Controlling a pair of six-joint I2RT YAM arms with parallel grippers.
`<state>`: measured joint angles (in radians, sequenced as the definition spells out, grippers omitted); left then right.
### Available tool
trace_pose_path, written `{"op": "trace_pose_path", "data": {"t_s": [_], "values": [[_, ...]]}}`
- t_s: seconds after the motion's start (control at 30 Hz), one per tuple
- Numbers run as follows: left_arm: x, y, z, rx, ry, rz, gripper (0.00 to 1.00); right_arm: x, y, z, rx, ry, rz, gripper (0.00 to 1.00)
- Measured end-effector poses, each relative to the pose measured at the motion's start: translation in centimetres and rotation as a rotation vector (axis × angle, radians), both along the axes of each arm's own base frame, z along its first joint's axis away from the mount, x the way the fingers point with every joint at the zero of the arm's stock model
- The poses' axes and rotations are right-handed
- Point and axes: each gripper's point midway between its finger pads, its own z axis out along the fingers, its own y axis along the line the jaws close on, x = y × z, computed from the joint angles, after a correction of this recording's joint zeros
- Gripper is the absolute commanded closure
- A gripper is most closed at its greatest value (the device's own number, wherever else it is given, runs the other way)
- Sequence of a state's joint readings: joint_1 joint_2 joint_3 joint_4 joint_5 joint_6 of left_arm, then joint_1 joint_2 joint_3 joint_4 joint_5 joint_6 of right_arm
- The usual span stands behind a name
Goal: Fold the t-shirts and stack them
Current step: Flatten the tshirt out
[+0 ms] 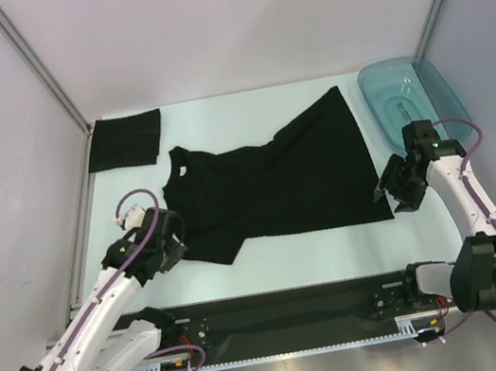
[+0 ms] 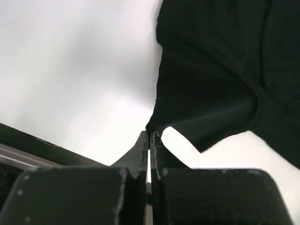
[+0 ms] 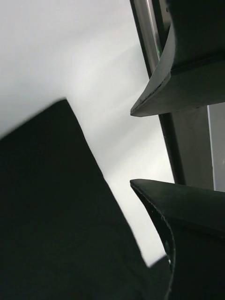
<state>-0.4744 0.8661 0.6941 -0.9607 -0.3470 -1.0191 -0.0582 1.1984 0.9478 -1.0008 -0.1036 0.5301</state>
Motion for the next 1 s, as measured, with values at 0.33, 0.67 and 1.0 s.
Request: {"op": "trace_pose_path", "data": {"t_s": [0.33,0.67,1.0], "values": [[-0.3,1.4,1.2,0.047,-0.028,0.026,0.99,-1.0,-2.7,-5.8,0.037,0.078,-0.157,0.45],[-0.6,2.1,2.2,0.054,-0.07,0.039,1.0,-0.4,-2.8,-9.1,0.098,0.094,-0.233,0.48],[-0.4,2.0,2.5,0.057,-0.071,0.033,1.0,-0.6,-1.9,-9.4,0.151,0.073,-0.261,0.47]]}}
